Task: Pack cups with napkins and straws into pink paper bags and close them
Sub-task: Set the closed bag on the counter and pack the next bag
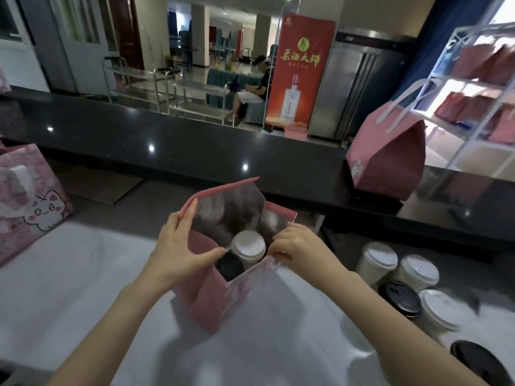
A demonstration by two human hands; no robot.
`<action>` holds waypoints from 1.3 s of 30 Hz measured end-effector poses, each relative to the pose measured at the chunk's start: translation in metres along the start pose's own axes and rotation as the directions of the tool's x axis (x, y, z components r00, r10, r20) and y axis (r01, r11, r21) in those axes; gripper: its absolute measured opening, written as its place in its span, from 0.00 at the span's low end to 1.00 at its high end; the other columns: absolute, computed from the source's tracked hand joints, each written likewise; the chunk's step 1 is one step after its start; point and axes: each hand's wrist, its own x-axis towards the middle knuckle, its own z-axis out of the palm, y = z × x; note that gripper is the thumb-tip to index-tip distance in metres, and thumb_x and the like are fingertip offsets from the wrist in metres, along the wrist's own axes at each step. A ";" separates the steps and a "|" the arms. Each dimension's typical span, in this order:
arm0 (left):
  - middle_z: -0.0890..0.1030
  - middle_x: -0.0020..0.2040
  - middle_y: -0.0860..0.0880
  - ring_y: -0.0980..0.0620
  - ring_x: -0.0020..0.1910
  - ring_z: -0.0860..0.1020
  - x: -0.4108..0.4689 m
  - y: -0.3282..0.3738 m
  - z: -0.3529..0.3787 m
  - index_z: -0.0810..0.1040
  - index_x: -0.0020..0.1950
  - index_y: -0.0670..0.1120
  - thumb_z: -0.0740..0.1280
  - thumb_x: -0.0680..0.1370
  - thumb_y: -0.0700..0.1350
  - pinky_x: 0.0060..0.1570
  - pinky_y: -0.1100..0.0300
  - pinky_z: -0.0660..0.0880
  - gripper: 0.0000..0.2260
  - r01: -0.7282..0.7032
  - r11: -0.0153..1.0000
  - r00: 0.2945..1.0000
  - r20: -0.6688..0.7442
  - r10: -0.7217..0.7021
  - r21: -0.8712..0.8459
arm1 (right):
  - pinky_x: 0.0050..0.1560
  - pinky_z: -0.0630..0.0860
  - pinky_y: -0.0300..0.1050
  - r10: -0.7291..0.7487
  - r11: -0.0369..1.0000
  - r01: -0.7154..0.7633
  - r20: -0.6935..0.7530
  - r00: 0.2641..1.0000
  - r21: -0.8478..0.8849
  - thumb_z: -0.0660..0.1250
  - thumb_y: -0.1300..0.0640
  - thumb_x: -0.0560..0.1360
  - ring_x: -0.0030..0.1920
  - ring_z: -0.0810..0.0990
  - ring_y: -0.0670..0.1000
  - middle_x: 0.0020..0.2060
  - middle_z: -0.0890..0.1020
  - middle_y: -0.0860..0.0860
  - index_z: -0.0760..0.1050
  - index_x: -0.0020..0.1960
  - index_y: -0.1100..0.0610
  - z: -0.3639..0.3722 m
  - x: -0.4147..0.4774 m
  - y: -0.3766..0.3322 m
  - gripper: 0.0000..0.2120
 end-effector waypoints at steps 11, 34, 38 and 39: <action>0.73 0.59 0.55 0.60 0.59 0.72 -0.023 0.041 0.010 0.77 0.54 0.52 0.80 0.65 0.45 0.57 0.68 0.68 0.22 -0.212 0.960 0.968 -0.175 0.181 -0.182 | 0.56 0.76 0.51 0.114 0.984 -0.134 -0.161 0.980 -0.116 0.76 0.60 0.67 0.44 0.82 0.55 0.36 0.83 0.51 0.84 0.38 0.55 -0.023 -0.051 0.032 0.03; 0.81 0.43 0.60 0.60 0.46 0.80 -0.061 0.316 0.260 0.79 0.48 0.54 0.73 0.72 0.38 0.46 0.69 0.74 0.12 -0.413 0.874 0.904 0.001 0.427 -0.257 | 0.56 0.72 0.47 0.476 0.879 -0.472 -0.171 0.863 0.067 0.67 0.59 0.74 0.52 0.79 0.54 0.49 0.84 0.50 0.82 0.52 0.55 -0.069 -0.312 0.222 0.08; 0.81 0.43 0.58 0.59 0.44 0.79 -0.068 0.364 0.353 0.79 0.47 0.53 0.71 0.73 0.38 0.45 0.69 0.73 0.10 -0.339 0.891 0.892 0.198 0.406 -0.301 | 0.58 0.72 0.48 0.674 0.735 -0.670 0.003 0.739 0.103 0.63 0.55 0.76 0.56 0.76 0.51 0.54 0.81 0.47 0.78 0.58 0.50 -0.065 -0.392 0.286 0.12; 0.81 0.44 0.57 0.60 0.45 0.79 -0.069 0.372 0.374 0.79 0.48 0.52 0.71 0.73 0.39 0.46 0.68 0.73 0.09 -0.320 0.904 0.882 0.260 0.394 -0.284 | 0.57 0.72 0.48 0.706 0.698 -0.705 0.046 0.707 0.123 0.64 0.55 0.76 0.57 0.76 0.51 0.54 0.81 0.46 0.78 0.58 0.50 -0.062 -0.409 0.299 0.12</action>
